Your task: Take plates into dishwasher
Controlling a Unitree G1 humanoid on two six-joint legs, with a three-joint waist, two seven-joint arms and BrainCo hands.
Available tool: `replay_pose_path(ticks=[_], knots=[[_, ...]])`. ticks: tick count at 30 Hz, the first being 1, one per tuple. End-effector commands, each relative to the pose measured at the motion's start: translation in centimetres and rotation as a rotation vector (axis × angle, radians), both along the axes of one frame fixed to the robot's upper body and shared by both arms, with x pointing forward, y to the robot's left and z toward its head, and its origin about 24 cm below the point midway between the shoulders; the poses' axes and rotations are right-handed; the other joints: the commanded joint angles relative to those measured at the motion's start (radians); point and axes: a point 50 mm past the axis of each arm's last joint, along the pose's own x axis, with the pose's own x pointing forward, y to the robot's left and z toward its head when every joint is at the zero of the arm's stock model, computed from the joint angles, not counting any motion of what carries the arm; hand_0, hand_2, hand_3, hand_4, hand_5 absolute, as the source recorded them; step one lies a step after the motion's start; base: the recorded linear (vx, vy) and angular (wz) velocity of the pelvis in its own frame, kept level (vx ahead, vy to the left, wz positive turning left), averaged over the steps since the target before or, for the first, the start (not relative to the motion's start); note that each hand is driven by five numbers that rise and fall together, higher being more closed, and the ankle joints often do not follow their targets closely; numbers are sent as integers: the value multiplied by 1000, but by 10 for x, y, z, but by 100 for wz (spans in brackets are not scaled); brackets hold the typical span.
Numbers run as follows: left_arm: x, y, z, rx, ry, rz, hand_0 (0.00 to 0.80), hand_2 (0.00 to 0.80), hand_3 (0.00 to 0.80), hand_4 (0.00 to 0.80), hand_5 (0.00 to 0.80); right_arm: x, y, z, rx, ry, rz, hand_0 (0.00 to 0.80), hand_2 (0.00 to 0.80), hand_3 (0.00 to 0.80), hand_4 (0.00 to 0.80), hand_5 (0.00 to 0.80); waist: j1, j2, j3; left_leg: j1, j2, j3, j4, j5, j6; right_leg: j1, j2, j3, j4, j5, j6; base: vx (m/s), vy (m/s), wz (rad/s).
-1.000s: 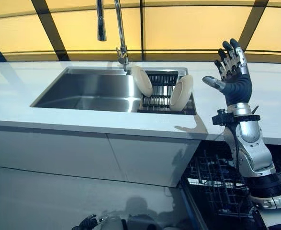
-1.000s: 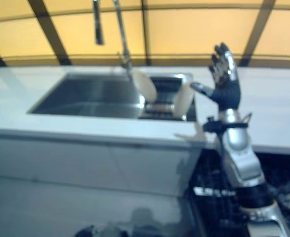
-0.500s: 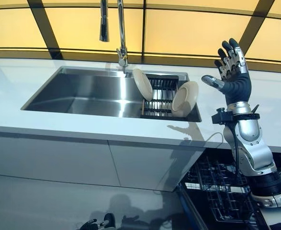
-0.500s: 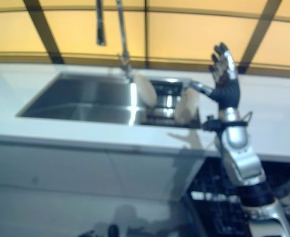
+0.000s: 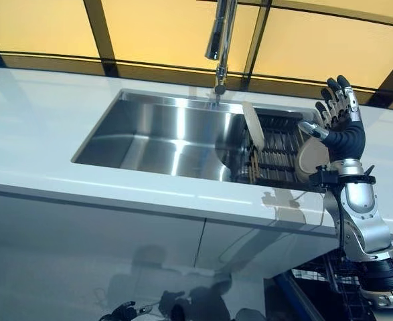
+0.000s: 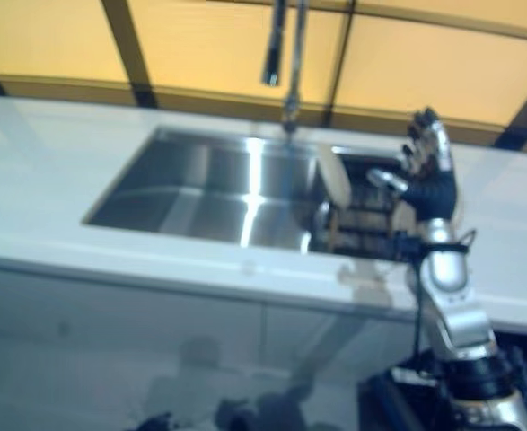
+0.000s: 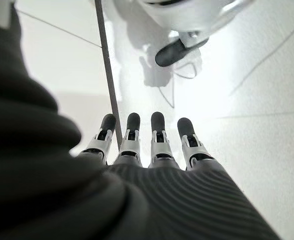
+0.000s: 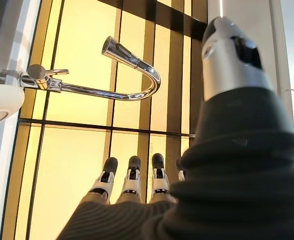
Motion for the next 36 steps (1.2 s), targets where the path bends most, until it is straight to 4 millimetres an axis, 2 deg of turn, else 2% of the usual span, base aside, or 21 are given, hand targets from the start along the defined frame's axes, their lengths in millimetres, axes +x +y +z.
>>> replay_pose_path(ticks=[1,3,7,14,18,23,30,36], knots=[[13,5,5,20,-24,-32,0,0,0,0,0,-3,-11,31,16,-157,-60,0,0,0,0,0,19,-9,-8,9,-13,41,-4,-131,-6,26,77,-22,-222,110,-31,58,-44,-6],[14,7,6,22,-20,-30,0,0,0,0,0,-3,-13,32,28,-160,-63,0,0,0,0,0,21,-14,-8,14,-2,60,-4,-139,-15,31,123,-17,-382,117,-12,38,-85,-16],[14,5,5,26,-15,-36,0,0,0,0,0,-5,-14,34,27,-159,-71,0,0,0,0,0,22,-30,-13,11,1,69,-4,-154,-22,15,167,11,-520,160,15,26,-113,-20],[10,5,4,39,-17,-10,0,0,0,0,0,-4,-14,34,24,-173,-74,0,0,0,0,0,27,-39,-20,29,4,54,-4,-164,-23,56,187,22,-564,135,8,5,-185,3],[3,9,3,35,3,-11,0,0,0,0,0,0,-13,38,-2,-169,-102,0,0,0,0,0,32,-46,-41,46,14,53,-4,-166,-42,132,203,10,-635,116,-4,62,-236,3],[1,4,2,9,4,-7,0,0,0,0,0,10,-11,44,13,-137,-128,0,0,0,0,0,35,-46,-55,58,12,61,-4,-172,-57,161,221,29,-669,105,-20,40,-140,3],[5,3,3,0,-11,-8,0,0,0,0,0,28,-23,31,27,70,-154,0,0,0,0,0,27,-45,-50,57,15,71,-4,-167,-63,168,231,39,-669,97,-30,9,-47,-1],[10,9,5,17,-18,-6,0,0,0,0,0,42,-51,10,137,296,-144,0,0,0,0,0,17,-61,-42,67,18,80,-4,-166,-63,179,232,38,-669,97,-31,0,0,0]])
